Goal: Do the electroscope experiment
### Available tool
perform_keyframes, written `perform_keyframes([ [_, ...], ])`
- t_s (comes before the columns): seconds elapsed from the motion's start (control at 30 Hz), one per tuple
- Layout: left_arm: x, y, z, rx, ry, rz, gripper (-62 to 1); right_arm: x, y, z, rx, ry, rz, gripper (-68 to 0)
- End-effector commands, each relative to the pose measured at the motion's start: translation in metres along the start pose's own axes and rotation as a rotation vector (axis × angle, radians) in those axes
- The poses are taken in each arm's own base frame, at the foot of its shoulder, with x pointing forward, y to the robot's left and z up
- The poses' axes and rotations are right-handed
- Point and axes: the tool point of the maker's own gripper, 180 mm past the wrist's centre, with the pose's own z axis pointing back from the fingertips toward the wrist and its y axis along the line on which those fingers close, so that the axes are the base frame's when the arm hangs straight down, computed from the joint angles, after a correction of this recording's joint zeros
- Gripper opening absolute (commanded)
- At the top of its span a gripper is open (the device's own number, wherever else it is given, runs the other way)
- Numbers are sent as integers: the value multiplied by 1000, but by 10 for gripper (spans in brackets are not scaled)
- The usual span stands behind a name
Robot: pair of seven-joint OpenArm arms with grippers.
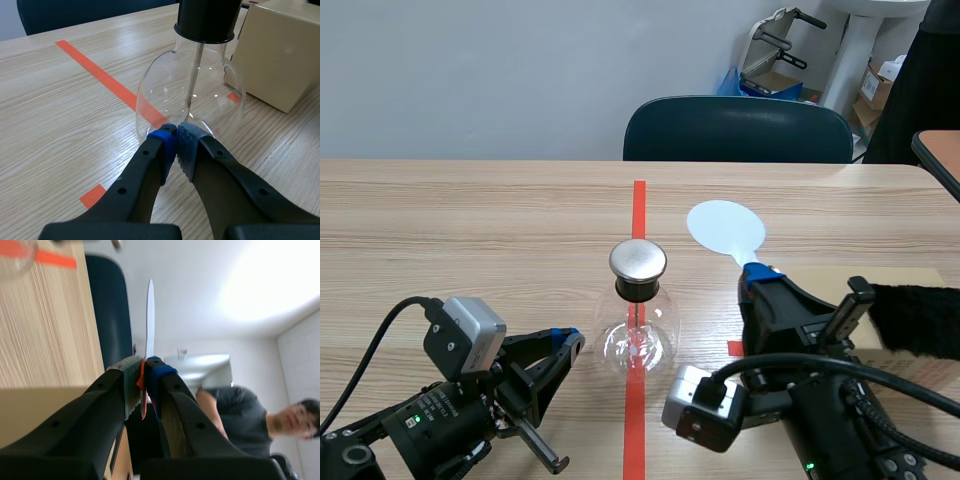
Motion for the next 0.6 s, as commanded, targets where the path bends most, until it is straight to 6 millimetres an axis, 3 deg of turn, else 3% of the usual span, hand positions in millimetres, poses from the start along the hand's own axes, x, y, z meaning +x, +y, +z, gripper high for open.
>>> perform_keyframes([
  [0.0,8,-1,-2,2,-33,7,-573,3,-11,-6,-47,-29,8,-658],
  [0.3,8,-1,-2,2,-33,7,-573,35,-11,-2,-46,-208,11,-658],
  [0.57,8,-1,-2,2,-33,7,-573,48,-11,1,-45,-284,13,-658],
])
